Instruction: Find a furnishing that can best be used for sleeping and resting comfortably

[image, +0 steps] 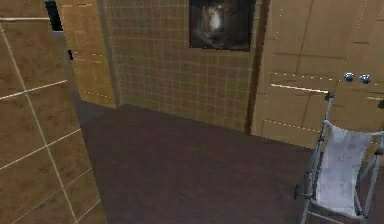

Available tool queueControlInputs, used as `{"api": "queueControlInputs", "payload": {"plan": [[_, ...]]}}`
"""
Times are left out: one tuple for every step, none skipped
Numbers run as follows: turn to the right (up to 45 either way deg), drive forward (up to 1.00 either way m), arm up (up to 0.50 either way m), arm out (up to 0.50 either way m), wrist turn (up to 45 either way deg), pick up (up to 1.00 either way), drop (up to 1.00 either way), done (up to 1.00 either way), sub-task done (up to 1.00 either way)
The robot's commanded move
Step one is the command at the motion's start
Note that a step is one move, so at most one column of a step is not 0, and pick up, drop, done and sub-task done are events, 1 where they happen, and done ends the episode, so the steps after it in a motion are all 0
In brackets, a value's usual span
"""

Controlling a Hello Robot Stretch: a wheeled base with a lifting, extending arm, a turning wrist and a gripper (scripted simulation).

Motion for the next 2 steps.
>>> {"api": "queueControlInputs", "payload": {"plan": [[0.0, 0.65, 0.00, 0.00, 0.0, 0.00, 0.00, 0.00, 0.00], [0.0, 0.35, 0.00, 0.00, 0.0, 0.00, 0.00, 0.00, 0.00]]}}
